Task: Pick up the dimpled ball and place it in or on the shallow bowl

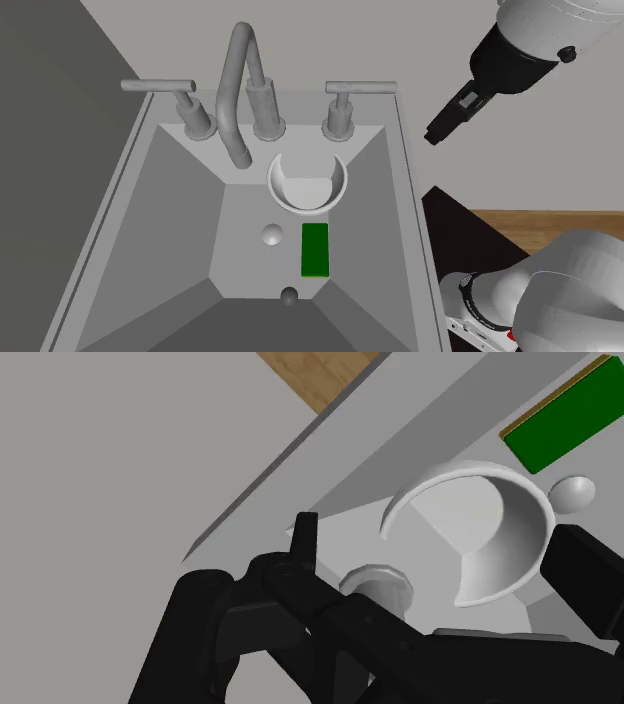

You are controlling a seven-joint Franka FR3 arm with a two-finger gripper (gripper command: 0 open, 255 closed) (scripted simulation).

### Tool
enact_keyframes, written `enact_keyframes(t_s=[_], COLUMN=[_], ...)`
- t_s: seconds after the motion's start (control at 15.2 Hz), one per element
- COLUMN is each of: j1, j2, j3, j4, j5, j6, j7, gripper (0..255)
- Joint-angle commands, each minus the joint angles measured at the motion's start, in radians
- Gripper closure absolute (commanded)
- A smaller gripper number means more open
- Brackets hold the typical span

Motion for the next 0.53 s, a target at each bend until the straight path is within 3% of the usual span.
enact_keyframes(t_s=[0.0, 0.46], j1=[0.0, 0.043], j2=[0.0, 0.067], j3=[0.0, 0.068], j4=[0.0, -0.119], j5=[0.0, 0.097], j6=[0.0, 0.122], j7=[0.0, 0.1], gripper=[0, 0])
